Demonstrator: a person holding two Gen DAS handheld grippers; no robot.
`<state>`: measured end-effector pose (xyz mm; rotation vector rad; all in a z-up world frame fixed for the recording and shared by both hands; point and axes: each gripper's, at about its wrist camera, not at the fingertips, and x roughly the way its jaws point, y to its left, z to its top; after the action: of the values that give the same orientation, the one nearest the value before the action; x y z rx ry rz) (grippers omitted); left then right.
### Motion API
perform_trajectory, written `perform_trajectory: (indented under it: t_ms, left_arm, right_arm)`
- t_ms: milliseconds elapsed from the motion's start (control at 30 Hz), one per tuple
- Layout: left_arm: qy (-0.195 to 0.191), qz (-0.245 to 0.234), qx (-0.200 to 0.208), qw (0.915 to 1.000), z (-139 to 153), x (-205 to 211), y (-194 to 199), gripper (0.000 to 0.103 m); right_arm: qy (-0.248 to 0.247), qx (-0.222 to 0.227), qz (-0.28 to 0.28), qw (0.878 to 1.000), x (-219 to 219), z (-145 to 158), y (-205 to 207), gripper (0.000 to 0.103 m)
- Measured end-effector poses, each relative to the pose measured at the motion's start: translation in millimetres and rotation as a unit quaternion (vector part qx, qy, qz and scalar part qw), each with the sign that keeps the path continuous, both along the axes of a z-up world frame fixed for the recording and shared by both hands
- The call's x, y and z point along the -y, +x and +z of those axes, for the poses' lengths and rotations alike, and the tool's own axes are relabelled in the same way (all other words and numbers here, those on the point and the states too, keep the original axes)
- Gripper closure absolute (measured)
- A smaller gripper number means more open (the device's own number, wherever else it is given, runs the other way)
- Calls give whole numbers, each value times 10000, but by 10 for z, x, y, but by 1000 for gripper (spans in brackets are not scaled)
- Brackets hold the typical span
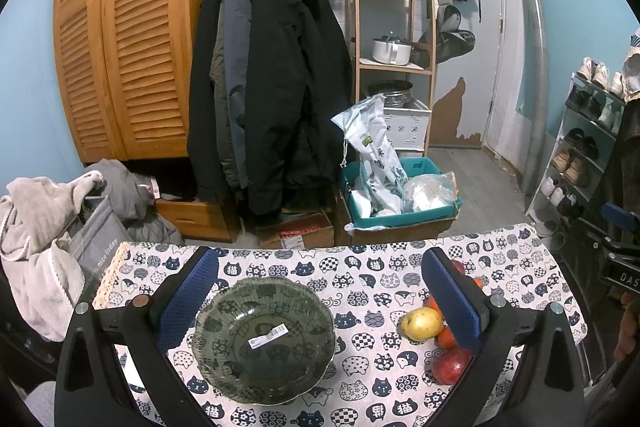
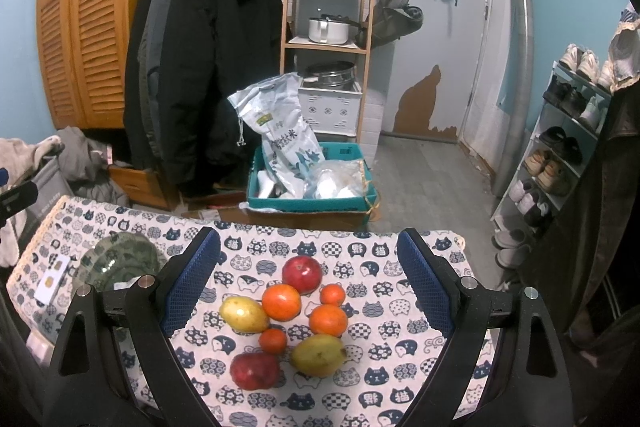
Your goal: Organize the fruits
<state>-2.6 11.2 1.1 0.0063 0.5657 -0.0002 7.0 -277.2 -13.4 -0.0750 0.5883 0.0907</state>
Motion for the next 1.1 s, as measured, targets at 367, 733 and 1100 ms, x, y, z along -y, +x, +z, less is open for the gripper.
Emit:
perform_trajectory:
  t_ms: [367,733,1100]
  left_arm:
    - [-9,-3,-12,10000,-18,6,-18,0]
    - [24,-194,-288,9994,-166,188,108,0]
    - [60,-544,-1103,9924,-636,509,354,0]
  right_arm:
    - [-25,-44,-38,10000,127,-58,-24,14]
    - [-124,-241,-199,9994,254,-166,-14,14]
    - [-222,-857,-404,9953,442,-513,80,14]
